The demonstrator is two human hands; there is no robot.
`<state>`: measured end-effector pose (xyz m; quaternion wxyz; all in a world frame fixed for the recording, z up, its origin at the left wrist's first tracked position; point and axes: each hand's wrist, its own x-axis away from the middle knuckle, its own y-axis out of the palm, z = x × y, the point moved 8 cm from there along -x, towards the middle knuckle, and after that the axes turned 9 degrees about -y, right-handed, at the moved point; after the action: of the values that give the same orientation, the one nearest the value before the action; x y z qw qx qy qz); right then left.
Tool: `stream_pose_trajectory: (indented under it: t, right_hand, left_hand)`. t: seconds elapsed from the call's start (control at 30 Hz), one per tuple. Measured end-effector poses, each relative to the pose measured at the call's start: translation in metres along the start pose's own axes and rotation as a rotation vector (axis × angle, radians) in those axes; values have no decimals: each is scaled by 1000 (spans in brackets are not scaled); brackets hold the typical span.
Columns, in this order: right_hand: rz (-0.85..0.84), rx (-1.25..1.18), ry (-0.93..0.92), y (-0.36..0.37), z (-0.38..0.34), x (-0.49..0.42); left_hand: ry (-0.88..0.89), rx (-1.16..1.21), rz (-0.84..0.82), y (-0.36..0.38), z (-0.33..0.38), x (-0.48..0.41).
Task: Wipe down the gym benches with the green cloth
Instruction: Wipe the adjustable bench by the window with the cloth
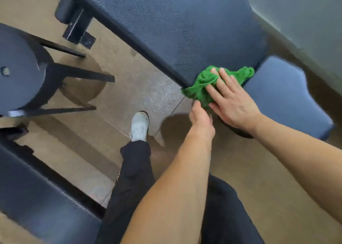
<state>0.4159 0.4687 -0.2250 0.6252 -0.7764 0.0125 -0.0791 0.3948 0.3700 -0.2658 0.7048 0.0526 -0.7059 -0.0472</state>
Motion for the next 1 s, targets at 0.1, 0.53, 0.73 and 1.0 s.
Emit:
stream_pose_trajectory:
  t: [0.1, 0.53, 0.73, 1.0]
  right_hand:
    - [32, 115, -67, 11, 1, -5]
    - [309, 104, -4, -56, -27, -110]
    - [154, 59, 109, -20, -19, -68]
    - [358, 105, 29, -110, -42, -200]
  left_hand:
    - [127, 44, -16, 7, 6, -14]
    - [551, 99, -92, 13, 130, 11]
    - [334, 5, -236, 28, 87, 8]
    - [669, 58, -126, 44, 225, 48]
